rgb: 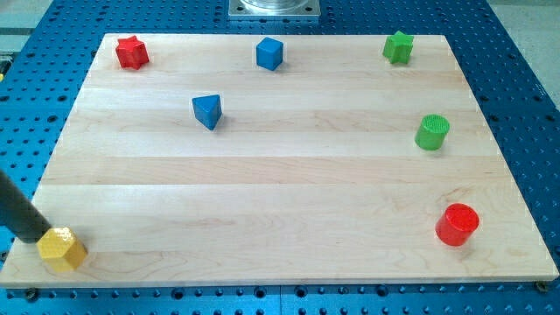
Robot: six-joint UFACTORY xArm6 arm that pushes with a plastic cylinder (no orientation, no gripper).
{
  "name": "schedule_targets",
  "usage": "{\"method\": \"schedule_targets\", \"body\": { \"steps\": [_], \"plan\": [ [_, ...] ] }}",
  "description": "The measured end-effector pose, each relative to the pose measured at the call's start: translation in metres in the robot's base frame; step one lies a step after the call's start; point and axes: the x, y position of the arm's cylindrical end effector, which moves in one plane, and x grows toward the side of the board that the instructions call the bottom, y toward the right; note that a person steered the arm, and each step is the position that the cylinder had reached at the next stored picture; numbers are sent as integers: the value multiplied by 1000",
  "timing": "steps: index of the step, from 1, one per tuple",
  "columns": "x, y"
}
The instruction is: Move your arm to the right
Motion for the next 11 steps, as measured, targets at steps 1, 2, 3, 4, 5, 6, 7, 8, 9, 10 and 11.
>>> {"method": "schedule_targets", "body": {
  "steps": [1,2,3,4,5,6,7,8,9,10,11],
  "plan": [
    [21,43],
    [26,80],
    [28,46],
    [28,57],
    [26,85],
    [26,104],
    [26,117],
    [26,129],
    [26,141],
    [26,152],
    [26,159]
  ]
}}
